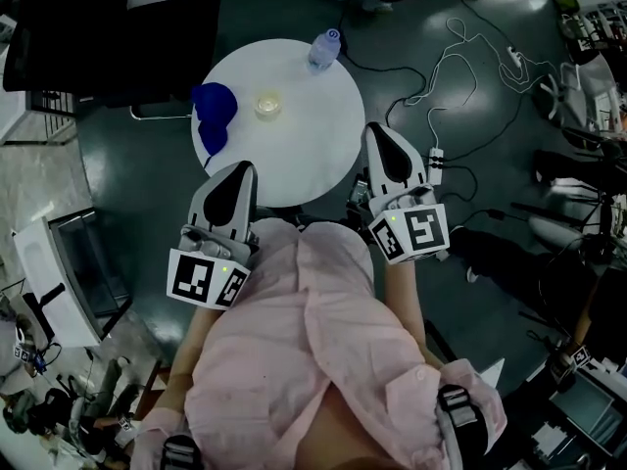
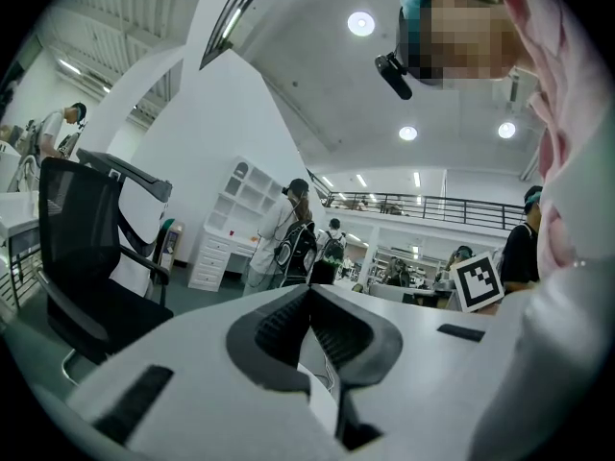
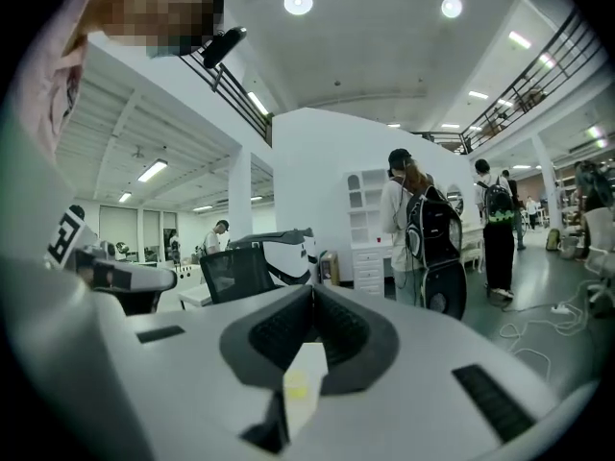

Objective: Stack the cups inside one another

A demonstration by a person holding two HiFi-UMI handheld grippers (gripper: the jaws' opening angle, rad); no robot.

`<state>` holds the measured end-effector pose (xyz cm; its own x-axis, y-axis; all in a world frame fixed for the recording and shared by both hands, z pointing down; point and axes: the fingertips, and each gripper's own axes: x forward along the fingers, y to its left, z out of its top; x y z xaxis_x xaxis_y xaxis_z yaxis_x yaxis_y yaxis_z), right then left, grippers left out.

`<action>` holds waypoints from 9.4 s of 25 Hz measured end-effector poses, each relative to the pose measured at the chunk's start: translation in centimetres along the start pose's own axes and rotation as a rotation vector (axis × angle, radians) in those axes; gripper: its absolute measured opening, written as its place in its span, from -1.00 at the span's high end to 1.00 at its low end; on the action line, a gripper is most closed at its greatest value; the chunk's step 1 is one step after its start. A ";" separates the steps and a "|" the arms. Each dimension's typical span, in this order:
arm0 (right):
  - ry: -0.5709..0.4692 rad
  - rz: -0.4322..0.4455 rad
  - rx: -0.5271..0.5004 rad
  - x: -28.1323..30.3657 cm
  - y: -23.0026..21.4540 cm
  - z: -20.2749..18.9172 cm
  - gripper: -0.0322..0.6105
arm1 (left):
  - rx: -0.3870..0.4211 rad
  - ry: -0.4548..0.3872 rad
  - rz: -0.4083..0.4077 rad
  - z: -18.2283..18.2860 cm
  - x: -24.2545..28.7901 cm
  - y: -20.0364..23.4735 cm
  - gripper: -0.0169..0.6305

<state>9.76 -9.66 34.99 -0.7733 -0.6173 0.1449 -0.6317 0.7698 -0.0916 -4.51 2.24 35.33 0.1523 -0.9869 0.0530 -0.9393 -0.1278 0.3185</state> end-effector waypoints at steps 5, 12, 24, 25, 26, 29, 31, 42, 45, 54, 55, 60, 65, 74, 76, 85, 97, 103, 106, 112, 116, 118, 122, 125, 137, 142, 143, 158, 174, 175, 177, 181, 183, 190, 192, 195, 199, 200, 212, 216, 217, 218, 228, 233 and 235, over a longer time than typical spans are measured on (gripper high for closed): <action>0.011 0.002 0.014 -2.4 0.6 -1.0 0.80 | 0.018 -0.003 -0.003 -0.7 -0.2 -1.3 0.89; 0.028 0.081 -0.008 -3.9 3.7 -1.7 0.80 | 0.036 -0.008 0.025 -1.3 -1.2 -3.3 0.89; 0.088 0.227 -0.080 -4.8 8.4 -4.5 0.80 | 0.041 -0.007 0.101 -2.5 -3.3 -4.4 0.89; 0.091 0.237 -0.092 -4.9 8.7 -4.7 0.80 | 0.044 -0.007 0.101 -2.6 -3.3 -4.5 0.89; 0.097 0.249 -0.109 -5.0 9.0 -4.8 0.80 | 0.048 -0.008 0.101 -2.6 -3.4 -4.7 0.89; 0.114 0.283 -0.146 -5.3 9.9 -5.1 0.80 | 0.057 -0.007 0.101 -2.7 -3.4 -5.0 0.89; 0.122 0.297 -0.152 -5.4 10.1 -5.4 0.80 | 0.060 -0.010 0.103 -2.8 -3.4 -5.3 0.89; 0.140 0.302 -0.173 -4.9 9.7 -6.0 0.80 | 0.043 -0.015 0.096 -2.9 -2.6 -4.9 0.89; 0.145 0.295 -0.175 -4.7 9.5 -6.0 0.80 | 0.042 -0.012 0.085 -2.9 -2.2 -4.8 0.89; 0.144 0.305 -0.180 -4.5 9.5 -6.0 0.80 | 0.039 -0.020 0.080 -2.6 -2.1 -4.6 0.89; 0.142 0.306 -0.181 -4.5 9.5 -6.0 0.80 | 0.039 -0.022 0.079 -2.6 -2.1 -4.7 0.89; 0.138 0.309 -0.183 -4.2 9.6 -5.7 0.80 | 0.034 -0.036 0.078 -2.3 -2.1 -4.4 0.89; 0.136 0.308 -0.184 -4.3 9.5 -6.0 0.80 | 0.029 -0.042 0.077 -2.4 -2.1 -4.4 0.89; 0.144 0.303 -0.179 -4.4 9.3 -6.3 0.80 | 0.017 -0.041 0.081 -2.6 -2.1 -4.5 0.89; 0.146 0.301 -0.180 -4.5 9.2 -6.4 0.80 | 0.018 -0.041 0.078 -2.6 -2.0 -4.6 0.89; 0.148 0.291 -0.175 -4.8 8.8 -6.4 0.80 | 0.021 -0.038 0.069 -2.7 -1.9 -5.0 0.89; 0.149 0.295 -0.179 -5.1 8.7 -6.5 0.80 | 0.018 -0.046 0.078 -2.7 -2.1 -5.2 0.89; 0.147 0.294 -0.176 -5.1 8.5 -6.5 0.80 | 0.018 -0.050 0.076 -2.7 -2.0 -5.3 0.89; 0.148 0.294 -0.179 -5.1 8.4 -6.5 0.80 | 0.018 -0.053 0.076 -2.7 -2.0 -5.4 0.89; 0.146 0.292 -0.181 -5.2 8.4 -6.6 0.80 | 0.020 -0.057 0.070 -2.7 -1.9 -5.5 0.89; 0.147 0.290 -0.184 -5.3 8.4 -6.3 0.80 | 0.022 -0.055 0.067 -2.6 -1.9 -5.6 0.89; 0.148 0.290 -0.184 -5.2 8.4 -6.2 0.80 | 0.022 -0.053 0.067 -2.6 -1.9 -5.6 0.89; 0.146 0.292 -0.182 -5.3 8.4 -6.4 0.80 | 0.022 -0.052 0.070 -2.7 -1.9 -5.6 0.89; 0.144 0.291 -0.180 -5.3 8.5 -6.4 0.80 | 0.024 -0.053 0.070 -2.6 -2.0 -5.6 0.89; 0.147 0.292 -0.182 -5.4 8.6 -6.6 0.80 | 0.017 -0.057 0.080 -2.8 -2.4 -5.4 0.89; 0.148 0.291 -0.181 -5.4 8.7 -6.6 0.80 | 0.015 -0.056 0.079 -2.8 -2.5 -5.4 0.89; 0.147 0.291 -0.180 -5.5 8.8 -6.6 0.80 | 0.015 -0.056 0.079 -2.7 -2.6 -5.5 0.89; 0.148 0.296 -0.183 -5.6 8.9 -6.7 0.80 | 0.012 -0.058 0.088 -2.9 -2.8 -5.4 0.89; 0.150 0.298 -0.187 -5.6 9.2 -6.7 0.80 | 0.008 -0.061 0.088 -2.8 -3.2 -5.3 0.89; 0.150 0.297 -0.187 -5.6 9.3 -6.7 0.80 | 0.008 -0.061 0.088 -2.8 -3.2 -5.2 0.89; 0.151 0.297 -0.185 -5.6 9.3 -6.7 0.80 | 0.006 -0.060 0.088 -2.8 -3.2 -5.2 0.89; 0.152 0.301 -0.189 -5.6 9.4 -6.5 0.80 | 0.003 -0.061 0.088 -2.7 -3.2 -5.2 0.89; 0.153 0.302 -0.189 -5.5 9.5 -6.5 0.80 | 0.002 -0.061 0.088 -2.6 -3.3 -5.1 0.89; 0.157 0.303 -0.185 -5.5 9.5 -6.5 0.80 | 0.002 -0.059 0.091 -2.5 -3.3 -5.1 0.89; 0.158 0.305 -0.187 -5.5 9.5 -6.5 0.80 | 0.001 -0.058 0.093 -2.6 -3.3 -5.0 0.89; 0.158 0.305 -0.186 -5.5 9.6 -6.5 0.80 | 0.000 -0.057 0.096 -2.6 -3.4 -4.9 0.89; 0.159 0.306 -0.183 -5.4 9.5 -6.5 0.80 | -0.001 -0.057 0.100 -2.5 -3.4 -4.9 0.89; 0.159 0.306 -0.182 -5.5 9.4 -6.5 0.80 | -0.002 -0.057 0.102 -2.6 -3.4 -5.0 0.89; 0.191 0.304 -0.170 -5.9 9.2 -7.2 0.80 | -0.026 -0.028 0.112 -3.4 -3.4 -5.2 0.89; 0.201 0.304 -0.162 -5.5 8.7 -7.5 0.80 | -0.025 -0.017 0.105 -3.6 -2.6 -5.3 0.89; 0.203 0.303 -0.162 -5.5 8.6 -7.5 0.80 | -0.026 -0.018 0.108 -3.6 -2.6 -5.2 0.89; 0.204 0.302 -0.163 -5.6 8.6 -7.5 0.80 | -0.029 -0.020 0.110 -3.6 -2.7 -5.2 0.89; 0.203 0.288 -0.167 -5.2 7.8 -7.4 0.80 | -0.020 -0.021 0.115 -3.6 -1.8 -5.1 0.89; 0.199 0.286 -0.156 -5.1 7.6 -7.4 0.80 | -0.021 -0.028 0.129 -3.3 -2.0 -4.9 0.89; 0.203 0.289 -0.154 -5.1 7.7 -7.4 0.80 | -0.021 -0.024 0.123 -3.3 -1.9 -5.0 0.89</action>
<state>9.23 0.61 40.83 -0.8820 -0.3382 0.3283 -0.3612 0.9324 -0.0100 0.89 5.06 36.77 0.0284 -0.9971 0.0704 -0.9436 -0.0035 0.3311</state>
